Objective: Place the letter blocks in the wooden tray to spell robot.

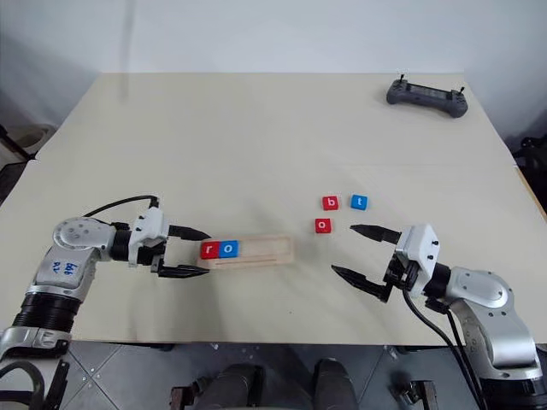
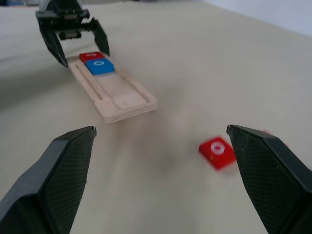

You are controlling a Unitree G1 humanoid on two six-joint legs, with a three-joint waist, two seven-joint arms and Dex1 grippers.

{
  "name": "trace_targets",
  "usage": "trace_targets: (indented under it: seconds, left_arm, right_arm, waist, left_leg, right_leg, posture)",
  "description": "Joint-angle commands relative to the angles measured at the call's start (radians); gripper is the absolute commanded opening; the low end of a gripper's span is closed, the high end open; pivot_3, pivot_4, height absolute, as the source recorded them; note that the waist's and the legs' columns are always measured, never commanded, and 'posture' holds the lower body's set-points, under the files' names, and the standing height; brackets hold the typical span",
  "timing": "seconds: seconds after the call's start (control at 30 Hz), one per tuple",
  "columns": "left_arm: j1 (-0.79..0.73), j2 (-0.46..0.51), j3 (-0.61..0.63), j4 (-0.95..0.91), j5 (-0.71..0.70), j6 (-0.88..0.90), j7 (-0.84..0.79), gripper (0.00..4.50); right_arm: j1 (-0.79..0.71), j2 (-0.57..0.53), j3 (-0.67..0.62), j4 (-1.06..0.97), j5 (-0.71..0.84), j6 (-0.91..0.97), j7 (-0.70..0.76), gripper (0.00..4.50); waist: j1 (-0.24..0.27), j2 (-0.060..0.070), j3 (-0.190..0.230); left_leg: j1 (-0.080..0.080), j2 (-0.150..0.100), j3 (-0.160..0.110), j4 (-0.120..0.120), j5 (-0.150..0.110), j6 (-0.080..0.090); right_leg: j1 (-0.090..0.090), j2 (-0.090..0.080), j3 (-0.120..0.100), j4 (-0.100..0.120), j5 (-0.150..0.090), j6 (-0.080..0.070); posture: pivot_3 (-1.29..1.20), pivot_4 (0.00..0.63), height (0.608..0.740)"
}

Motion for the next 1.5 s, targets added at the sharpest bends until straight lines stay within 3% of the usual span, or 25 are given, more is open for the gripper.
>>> trace_targets:
  seconds: [0.03,0.3,0.87,0.97,1.2,1.5]
  left_arm:
    - [-0.027,-0.035,-0.069,-0.02,0.04,-0.01,0.007,3.41]
    - [-0.1,-0.101,-0.13,0.116,0.121,-0.042,0.084,3.41]
    - [-0.124,-0.132,-0.138,0.157,0.128,-0.027,0.068,3.41]
    - [-0.119,-0.134,-0.13,0.141,0.109,-0.001,0.056,4.43]
    - [-0.061,-0.102,-0.019,0.059,-0.01,-0.017,0.033,4.47]
    - [0.172,0.001,0.271,-0.175,-0.153,-0.111,0.128,4.47]
  right_arm:
    - [0.066,-0.024,-0.081,-0.063,0.019,-0.013,0.003,4.5]
    - [0.159,-0.021,-0.148,-0.113,0.025,-0.009,-0.012,4.5]
    - [0.095,-0.019,-0.1,-0.103,0.023,0.006,-0.025,4.5]
    - [0.09,-0.019,-0.1,-0.095,0.02,0.005,-0.023,4.5]
    - [0.075,-0.012,-0.121,-0.058,0.024,0.017,-0.041,4.5]
    - [0.072,-0.011,-0.184,0.065,-0.003,-0.032,-0.056,4.5]
  waist:
    - [0.001,0.0,0.0]
    - [-0.001,0.0,0.0]
    - [0.007,0.0,0.0]
    - [0.007,0.0,0.0]
    - [0.004,0.0,0.0]
    - [-0.005,0.0,0.0]
  left_leg:
    - [0.0,-0.001,0.0,0.0,0.0,0.0]
    - [0.001,-0.002,0.001,0.001,0.0,0.0]
    - [0.001,-0.002,0.001,0.003,0.0,0.001]
    - [0.001,-0.002,0.001,0.003,0.0,0.001]
    - [0.0,-0.001,0.0,0.003,0.0,0.001]
    - [0.001,0.003,0.0,0.002,-0.001,0.0]
  right_leg:
    - [0.001,0.0,0.0,0.0,0.0,0.0]
    - [0.001,0.001,0.0,-0.001,0.0,0.0]
    - [0.002,0.001,0.001,0.0,0.0,0.001]
    - [0.002,0.001,0.0,0.0,0.0,0.001]
    - [0.001,0.001,0.0,0.0,0.0,0.001]
    - [0.001,0.001,0.001,-0.002,0.0,0.001]
  posture:
    - [0.0,0.15,0.74]
    - [0.0,0.15,0.74]
    - [0.0,0.15,0.74]
    - [0.0,0.15,0.74]
    - [0.0,0.15,0.74]
    - [0.0,0.15,0.74]
